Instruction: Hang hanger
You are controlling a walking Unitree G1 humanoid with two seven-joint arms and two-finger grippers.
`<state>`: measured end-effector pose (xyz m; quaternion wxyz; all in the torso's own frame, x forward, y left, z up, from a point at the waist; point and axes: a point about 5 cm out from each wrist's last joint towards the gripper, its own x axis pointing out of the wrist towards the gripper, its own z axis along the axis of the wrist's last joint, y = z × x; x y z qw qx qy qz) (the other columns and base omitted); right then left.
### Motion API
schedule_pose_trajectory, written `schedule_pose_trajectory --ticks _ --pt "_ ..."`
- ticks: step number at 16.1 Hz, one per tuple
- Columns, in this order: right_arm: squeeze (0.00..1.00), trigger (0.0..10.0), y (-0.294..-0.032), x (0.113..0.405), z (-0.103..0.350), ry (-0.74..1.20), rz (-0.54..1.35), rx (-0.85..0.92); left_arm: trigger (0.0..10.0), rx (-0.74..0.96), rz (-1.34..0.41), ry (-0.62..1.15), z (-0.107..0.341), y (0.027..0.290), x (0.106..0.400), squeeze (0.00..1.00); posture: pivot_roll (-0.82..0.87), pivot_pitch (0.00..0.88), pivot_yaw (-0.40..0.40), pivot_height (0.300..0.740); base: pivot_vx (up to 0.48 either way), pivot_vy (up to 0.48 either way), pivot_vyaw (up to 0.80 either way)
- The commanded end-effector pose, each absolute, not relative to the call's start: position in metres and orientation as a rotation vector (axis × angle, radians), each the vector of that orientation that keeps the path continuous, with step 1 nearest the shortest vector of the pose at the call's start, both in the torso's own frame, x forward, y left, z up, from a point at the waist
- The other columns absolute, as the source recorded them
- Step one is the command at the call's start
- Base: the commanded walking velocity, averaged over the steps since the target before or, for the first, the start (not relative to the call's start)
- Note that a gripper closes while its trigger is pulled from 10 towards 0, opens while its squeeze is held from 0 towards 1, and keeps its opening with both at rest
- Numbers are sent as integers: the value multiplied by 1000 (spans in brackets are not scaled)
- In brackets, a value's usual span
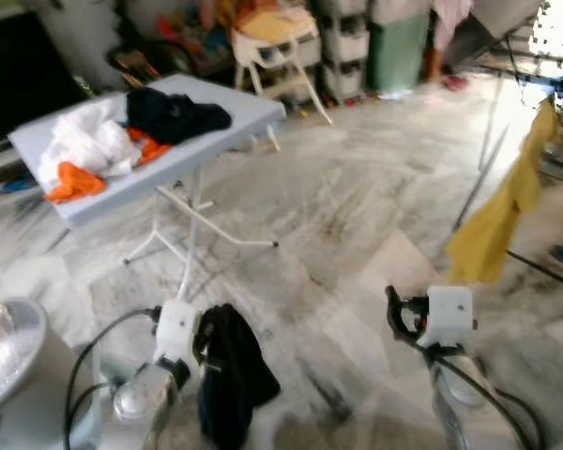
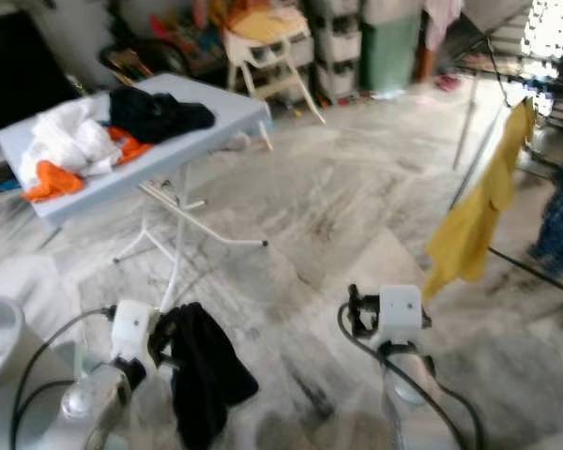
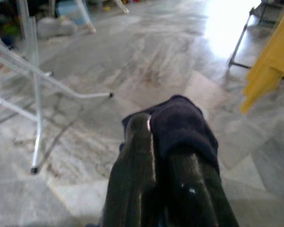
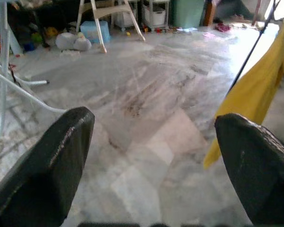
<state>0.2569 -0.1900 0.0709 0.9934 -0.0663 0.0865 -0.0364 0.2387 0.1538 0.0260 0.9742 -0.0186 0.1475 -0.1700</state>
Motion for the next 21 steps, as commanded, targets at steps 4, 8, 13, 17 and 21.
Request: schedule_pose_trajectory --ticks 4,8,13,17,21 --pt "0 10000 -193 260 72 173 -62 -161 10000 -37 -271 254 25 167 242 0 -198 0 103 740 393 0 0" --pt "0 10000 -197 264 77 173 -22 -168 10000 -83 -233 228 23 164 245 0 -188 0 49 740 391 60 0" --pt "0 10000 -203 261 74 212 -17 -227 10000 -58 -296 212 21 147 250 0 -227 0 -13 740 376 272 0" --pt "0 10000 -182 262 58 264 21 -168 10000 -38 -220 205 30 166 260 0 -170 0 -3 740 0 0 0" --pt "0 10000 -159 282 48 274 67 -148 10000 -89 -137 197 33 173 256 0 -95 0 12 740 0 0 0"
